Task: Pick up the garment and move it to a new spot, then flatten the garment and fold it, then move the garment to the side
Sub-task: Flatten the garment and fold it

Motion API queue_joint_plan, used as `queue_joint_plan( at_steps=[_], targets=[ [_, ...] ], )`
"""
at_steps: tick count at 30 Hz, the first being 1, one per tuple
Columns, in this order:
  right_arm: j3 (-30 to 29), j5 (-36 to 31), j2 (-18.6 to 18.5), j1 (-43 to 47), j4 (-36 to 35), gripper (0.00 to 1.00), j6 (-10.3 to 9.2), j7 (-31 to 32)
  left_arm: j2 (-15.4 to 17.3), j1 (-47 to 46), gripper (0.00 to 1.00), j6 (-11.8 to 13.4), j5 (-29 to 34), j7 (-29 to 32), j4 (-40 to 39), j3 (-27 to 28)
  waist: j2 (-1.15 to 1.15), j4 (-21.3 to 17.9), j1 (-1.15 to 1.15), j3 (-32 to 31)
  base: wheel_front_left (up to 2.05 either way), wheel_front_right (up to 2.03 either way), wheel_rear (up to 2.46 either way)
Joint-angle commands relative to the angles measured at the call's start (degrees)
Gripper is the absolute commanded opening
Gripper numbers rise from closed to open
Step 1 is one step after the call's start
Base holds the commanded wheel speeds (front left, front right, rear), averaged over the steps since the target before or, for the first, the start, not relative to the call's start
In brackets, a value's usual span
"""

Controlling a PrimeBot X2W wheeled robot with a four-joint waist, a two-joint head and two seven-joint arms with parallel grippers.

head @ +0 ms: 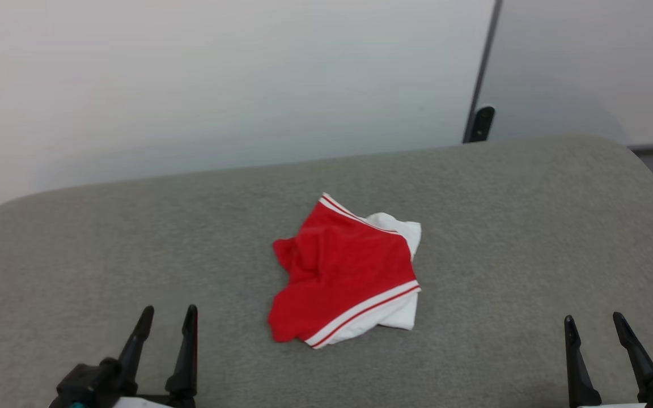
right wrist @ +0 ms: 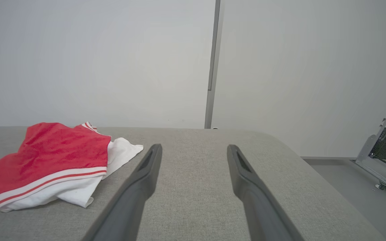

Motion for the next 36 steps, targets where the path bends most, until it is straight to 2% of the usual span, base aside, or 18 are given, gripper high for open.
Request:
queue_joint_plan(
  at_steps=[1, 14, 29, 32, 36],
  targets=[
    [-0.1, 0.2, 0.1, -0.2, -0.1, 1.00, 0.00, -0.3, 0.2, -0.8, 1.00, -0.2, 0.5, 0.0, 0.1, -0.2, 0.00, -1.8, 0.00, 1.4, 0.00, 0.00, 0.00],
    [1.1, 0.3, 0.1, -1.1, 0.7, 1.00, 0.00, -0.3, 2.1, -3.2, 1.00, -0.2, -0.1, 0.0, 1.9, -4.6, 0.00, -5.0, 0.00, 2.7, 0.00, 0.00, 0.00],
    [1.5, 0.3, 0.1, -1.3, 1.4, 1.00, 0.00, -0.3, 4.5, -5.6, 1.00, -0.1, -2.1, 0.0, 4.4, -8.4, 0.00, -13.0, 0.00, 3.8, 0.00, 0.00, 0.00],
    [1.8, 0.5, 0.1, -2.1, 1.6, 1.00, 0.00, -0.3, 5.9, -9.3, 1.00, -0.1, -3.3, 2.9, 5.7, -10.4, 0.00, -13.7, 0.00, 4.4, 0.00, 0.00, 0.00],
    [2.7, 0.8, 0.1, -3.1, 2.1, 1.00, 0.00, -0.3, 8.8, -16.5, 1.00, -0.1, -6.3, 11.3, 6.8, -14.7, 0.00, -14.2, 0.00, 5.7, 0.00, 0.00, 0.00]
  ],
)
